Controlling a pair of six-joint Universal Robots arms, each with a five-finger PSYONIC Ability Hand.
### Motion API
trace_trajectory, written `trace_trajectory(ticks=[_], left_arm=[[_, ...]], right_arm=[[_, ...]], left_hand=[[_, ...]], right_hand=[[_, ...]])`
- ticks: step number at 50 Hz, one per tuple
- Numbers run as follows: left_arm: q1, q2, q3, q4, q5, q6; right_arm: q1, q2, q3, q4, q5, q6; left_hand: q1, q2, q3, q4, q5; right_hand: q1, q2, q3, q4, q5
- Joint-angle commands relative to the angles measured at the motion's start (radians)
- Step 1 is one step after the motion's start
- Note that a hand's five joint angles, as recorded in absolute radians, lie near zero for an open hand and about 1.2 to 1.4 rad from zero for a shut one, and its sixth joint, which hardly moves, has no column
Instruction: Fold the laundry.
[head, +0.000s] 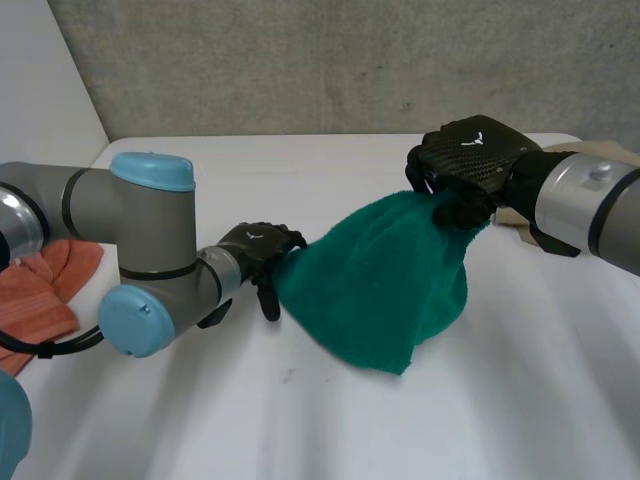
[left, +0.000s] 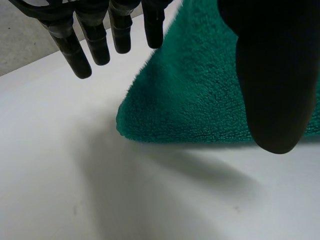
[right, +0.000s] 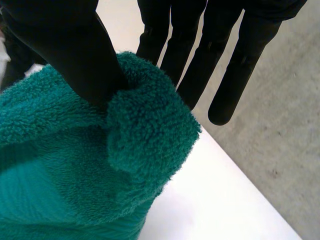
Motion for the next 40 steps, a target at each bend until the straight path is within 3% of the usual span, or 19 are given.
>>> trace_trajectory(ticks=[1,3,4,6,7,9,14,15,18,21,25,27,30,33,40], left_arm=[[-0.016,-0.078,0.064,0.014,-0.016,-0.001],[-0.021,-0.098,0.088,0.014,-0.029,0.002],[-0.021,-0.102,0.096,0.014,-0.037,0.004],[-0.019,-0.107,0.113,0.016,-0.059,0.004],[-0.013,-0.107,0.134,0.020,-0.088,0.001],[-0.002,-0.095,0.157,0.029,-0.123,0.004],[0.035,-0.012,0.226,0.103,-0.218,0.001],[0.050,0.028,0.245,0.150,-0.224,-0.004],[0.070,0.089,0.263,0.265,-0.206,-0.005],[0.084,0.169,0.263,0.428,-0.159,-0.010],[0.085,0.252,0.233,0.575,-0.132,-0.008],[0.084,0.290,0.191,0.598,-0.125,-0.008],[0.085,0.330,0.096,0.577,-0.131,-0.004],[0.088,0.346,0.001,0.562,-0.135,0.004],[0.073,0.338,-0.344,0.557,-0.143,0.058]], right_arm=[[0.001,-0.134,0.060,-0.005,-0.086,0.011],[-0.001,-0.150,0.055,-0.008,-0.091,0.022],[-0.004,-0.159,0.046,-0.014,-0.091,0.040],[-0.005,-0.164,0.038,-0.025,-0.089,0.054],[-0.007,-0.162,0.035,-0.032,-0.088,0.057],[-0.010,-0.154,0.025,-0.059,-0.071,0.063],[-0.031,-0.096,-0.006,-0.182,0.029,0.026],[-0.028,-0.078,-0.021,-0.260,0.085,0.014],[-0.011,-0.056,-0.040,-0.414,0.179,0.003],[0.019,-0.049,-0.031,-0.675,0.264,0.020],[0.033,-0.052,0.053,-0.994,0.267,0.041],[0.036,-0.047,0.124,-1.148,0.238,0.061],[0.029,-0.041,0.217,-1.253,0.174,0.072],[0.022,-0.016,0.273,-1.243,0.138,0.062],[-0.027,0.068,0.425,-1.001,0.129,-0.072]], left_hand=[[-0.025,-0.031,-0.036,-0.029,-0.050],[0.025,0.018,0.013,0.020,-0.001],[0.160,0.153,0.148,0.155,0.134],[0.532,0.525,0.520,0.527,0.507],[0.949,0.943,0.938,0.945,0.924],[1.196,1.190,1.185,1.192,1.171],[1.197,1.190,1.185,1.192,1.172],[1.197,1.190,1.185,1.192,1.172],[1.197,1.190,1.185,1.192,1.172],[1.197,1.190,1.185,1.192,1.172],[1.197,1.190,1.185,1.192,1.172],[1.197,1.190,1.185,1.192,1.172],[1.197,1.190,1.185,1.192,1.172],[1.197,1.190,1.185,1.192,1.172],[1.197,1.190,1.185,1.192,1.172]], right_hand=[[0.318,0.229,0.211,0.201,0.274],[0.318,0.229,0.211,0.201,0.274],[0.318,0.229,0.211,0.201,0.274],[0.318,0.229,0.211,0.201,0.274],[0.318,0.229,0.211,0.201,0.274],[0.318,0.229,0.211,0.201,0.274],[0.318,0.229,0.211,0.201,0.274],[0.318,0.229,0.211,0.201,0.274],[0.318,0.229,0.211,0.201,0.274],[0.318,0.229,0.211,0.201,0.274],[0.318,0.229,0.211,0.201,0.274],[0.318,0.229,0.211,0.201,0.274],[0.318,0.229,0.211,0.201,0.274],[0.318,0.229,0.211,0.201,0.274],[0.318,0.229,0.211,0.201,0.274]])
